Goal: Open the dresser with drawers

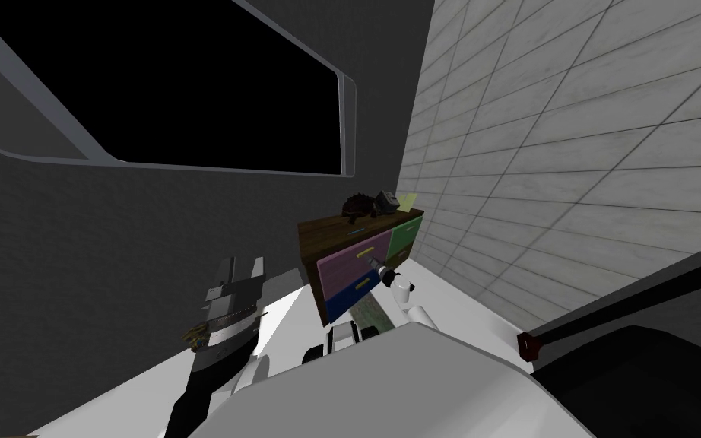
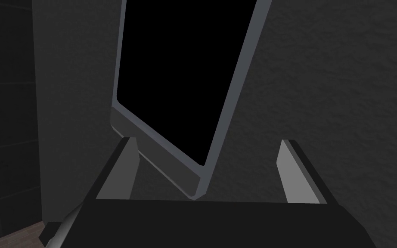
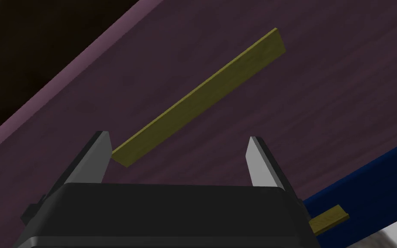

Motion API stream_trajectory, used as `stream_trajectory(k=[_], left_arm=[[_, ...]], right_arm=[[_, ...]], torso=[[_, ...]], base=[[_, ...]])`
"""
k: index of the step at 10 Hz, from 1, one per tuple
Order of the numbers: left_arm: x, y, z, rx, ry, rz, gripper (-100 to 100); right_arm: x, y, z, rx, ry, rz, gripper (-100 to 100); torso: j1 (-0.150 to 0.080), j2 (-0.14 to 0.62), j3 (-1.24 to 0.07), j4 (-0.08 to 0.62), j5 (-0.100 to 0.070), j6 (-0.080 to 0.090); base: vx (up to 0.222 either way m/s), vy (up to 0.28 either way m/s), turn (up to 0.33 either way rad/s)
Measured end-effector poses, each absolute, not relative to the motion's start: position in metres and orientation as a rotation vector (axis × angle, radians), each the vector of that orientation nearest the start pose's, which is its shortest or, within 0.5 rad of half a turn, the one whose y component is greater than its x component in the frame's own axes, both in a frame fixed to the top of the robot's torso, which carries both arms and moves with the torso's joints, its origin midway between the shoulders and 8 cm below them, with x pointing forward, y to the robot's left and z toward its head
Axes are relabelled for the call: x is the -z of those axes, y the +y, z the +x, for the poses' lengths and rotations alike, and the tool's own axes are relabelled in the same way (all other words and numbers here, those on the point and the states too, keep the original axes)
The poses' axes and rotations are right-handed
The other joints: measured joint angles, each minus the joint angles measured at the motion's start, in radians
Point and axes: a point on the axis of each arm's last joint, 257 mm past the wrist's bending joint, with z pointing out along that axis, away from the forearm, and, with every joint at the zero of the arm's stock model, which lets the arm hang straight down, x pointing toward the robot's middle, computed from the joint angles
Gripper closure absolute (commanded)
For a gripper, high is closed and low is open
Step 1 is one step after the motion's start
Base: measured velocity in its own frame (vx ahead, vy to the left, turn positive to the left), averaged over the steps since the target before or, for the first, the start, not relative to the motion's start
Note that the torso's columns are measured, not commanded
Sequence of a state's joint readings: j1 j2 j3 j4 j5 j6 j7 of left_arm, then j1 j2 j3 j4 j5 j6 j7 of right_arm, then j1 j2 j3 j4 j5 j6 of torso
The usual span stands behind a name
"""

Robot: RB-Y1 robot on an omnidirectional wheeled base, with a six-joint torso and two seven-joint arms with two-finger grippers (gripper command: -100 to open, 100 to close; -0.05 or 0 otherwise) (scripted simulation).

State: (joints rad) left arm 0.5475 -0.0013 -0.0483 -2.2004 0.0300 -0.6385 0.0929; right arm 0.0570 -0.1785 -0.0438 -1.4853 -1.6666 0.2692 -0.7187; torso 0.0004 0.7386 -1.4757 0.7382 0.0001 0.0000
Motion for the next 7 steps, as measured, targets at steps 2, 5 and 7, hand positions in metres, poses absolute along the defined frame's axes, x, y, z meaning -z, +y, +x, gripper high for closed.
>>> stream_trajectory(k=[2, 5, 7], left_arm=[[0.0, 0.273, 0.333, 1.44, 0.552, -0.707, 0], [0.0, 0.273, 0.333, 1.44, 0.552, -0.707, 0], [0.0, 0.273, 0.333, 1.44, 0.552, -0.707, 0]], right_arm=[[0.302, -0.233, 0.515, 1.499, 0.572, -1.908, -100], [0.307, -0.203, 0.516, 1.368, 0.689, -1.788, -100], [0.308, -0.185, 0.514, 1.314, 0.74, -1.729, -100]], torso=[[-0.001, 0.0, 0.0, 0.0, 0.0, 0.0], [0.0, 0.0, 0.0, 0.0, 0.0, 0.0], [0.0, -0.001, 0.0, 0.0, 0.0, 0.0]], base=[[0.002, -0.055, 0.028], [0.001, -0.035, 0.014], [0.004, -0.009, 0.003]])
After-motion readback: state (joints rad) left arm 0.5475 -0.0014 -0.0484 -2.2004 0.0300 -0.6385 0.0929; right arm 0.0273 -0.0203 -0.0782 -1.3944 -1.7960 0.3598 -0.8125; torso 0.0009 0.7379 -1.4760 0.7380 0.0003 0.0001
